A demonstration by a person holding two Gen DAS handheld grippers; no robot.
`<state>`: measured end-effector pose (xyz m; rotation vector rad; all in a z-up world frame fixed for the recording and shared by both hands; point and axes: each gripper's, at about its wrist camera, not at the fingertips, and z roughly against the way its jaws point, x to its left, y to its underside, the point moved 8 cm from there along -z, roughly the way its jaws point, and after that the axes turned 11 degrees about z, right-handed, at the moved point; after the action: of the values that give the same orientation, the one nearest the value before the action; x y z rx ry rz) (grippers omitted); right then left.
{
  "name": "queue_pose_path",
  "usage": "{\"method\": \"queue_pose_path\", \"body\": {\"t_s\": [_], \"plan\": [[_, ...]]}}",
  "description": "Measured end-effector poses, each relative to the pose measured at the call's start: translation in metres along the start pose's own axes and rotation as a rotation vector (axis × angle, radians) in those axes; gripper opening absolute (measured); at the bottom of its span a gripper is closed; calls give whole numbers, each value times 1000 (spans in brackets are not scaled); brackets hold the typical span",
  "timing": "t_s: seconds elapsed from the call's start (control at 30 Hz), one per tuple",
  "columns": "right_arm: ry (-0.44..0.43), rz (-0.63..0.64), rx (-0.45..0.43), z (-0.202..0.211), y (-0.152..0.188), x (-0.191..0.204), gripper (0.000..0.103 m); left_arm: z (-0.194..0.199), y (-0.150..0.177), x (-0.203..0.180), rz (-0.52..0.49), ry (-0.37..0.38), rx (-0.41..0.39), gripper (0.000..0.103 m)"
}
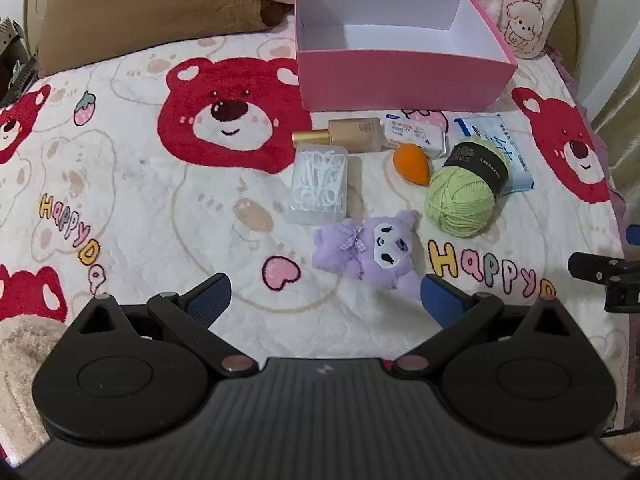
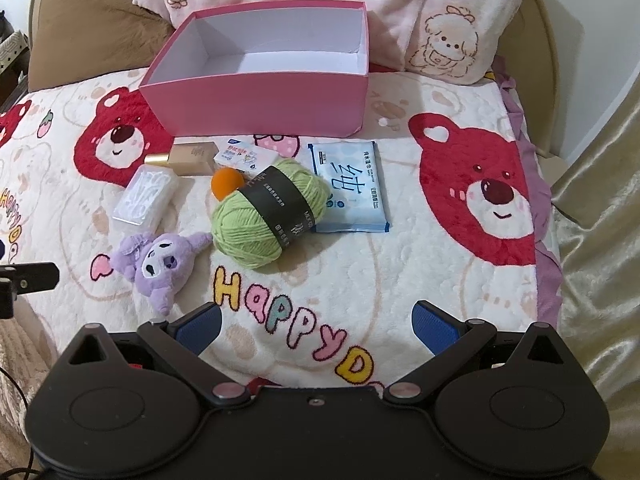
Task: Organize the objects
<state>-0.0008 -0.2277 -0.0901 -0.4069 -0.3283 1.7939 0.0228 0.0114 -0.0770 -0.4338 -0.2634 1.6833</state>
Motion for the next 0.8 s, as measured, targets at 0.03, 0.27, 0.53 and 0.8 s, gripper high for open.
{"method": "queue_pose_path", "body": {"t_s": [0.03,0.27,0.53,0.8], "plan": [[-4,0,0,0,0,0,102,-2,0,0,0,0,-2,103],[-24,16,15,-6,2,7,102,-11,6,-2,-5,-24,21,103],[-16,15,17,-6,3,6,102,-13,4,3,7,-36,15,102],[13,15,22,-6,3,1,102,-16,4,14,43,-58,21,103]]}}
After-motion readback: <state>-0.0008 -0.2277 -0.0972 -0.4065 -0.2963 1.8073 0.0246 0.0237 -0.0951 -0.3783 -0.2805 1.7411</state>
